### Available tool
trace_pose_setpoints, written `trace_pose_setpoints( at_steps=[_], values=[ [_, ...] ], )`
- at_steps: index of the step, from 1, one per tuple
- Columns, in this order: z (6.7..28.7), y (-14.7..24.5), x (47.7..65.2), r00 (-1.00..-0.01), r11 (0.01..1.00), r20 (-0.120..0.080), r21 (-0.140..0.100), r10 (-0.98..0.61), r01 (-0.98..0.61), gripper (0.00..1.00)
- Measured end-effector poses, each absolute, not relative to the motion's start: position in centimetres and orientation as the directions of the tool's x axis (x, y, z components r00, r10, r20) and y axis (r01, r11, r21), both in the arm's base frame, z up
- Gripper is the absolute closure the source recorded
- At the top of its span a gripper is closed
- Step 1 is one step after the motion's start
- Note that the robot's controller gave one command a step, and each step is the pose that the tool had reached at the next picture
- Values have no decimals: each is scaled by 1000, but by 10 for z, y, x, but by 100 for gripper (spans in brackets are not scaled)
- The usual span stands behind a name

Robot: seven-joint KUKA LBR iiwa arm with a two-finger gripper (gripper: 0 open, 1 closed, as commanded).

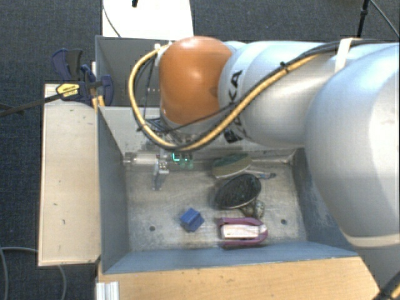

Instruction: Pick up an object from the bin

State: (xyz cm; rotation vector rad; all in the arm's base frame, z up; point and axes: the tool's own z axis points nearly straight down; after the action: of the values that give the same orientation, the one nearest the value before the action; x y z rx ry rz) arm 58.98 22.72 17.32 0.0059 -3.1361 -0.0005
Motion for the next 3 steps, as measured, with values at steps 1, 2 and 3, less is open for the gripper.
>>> trace_pose_setpoints(
  at_steps=[1, 2, 3],
  values=[
    [70, 144, 588, -990, 990, -6, 4, 144, 144, 0],
    [74, 71, 560, -982, 982, -9, 3, 187, 187, 0],
    [74, 34, 531, -954, 954, -13, 8, 300, 300, 0]
  ],
)
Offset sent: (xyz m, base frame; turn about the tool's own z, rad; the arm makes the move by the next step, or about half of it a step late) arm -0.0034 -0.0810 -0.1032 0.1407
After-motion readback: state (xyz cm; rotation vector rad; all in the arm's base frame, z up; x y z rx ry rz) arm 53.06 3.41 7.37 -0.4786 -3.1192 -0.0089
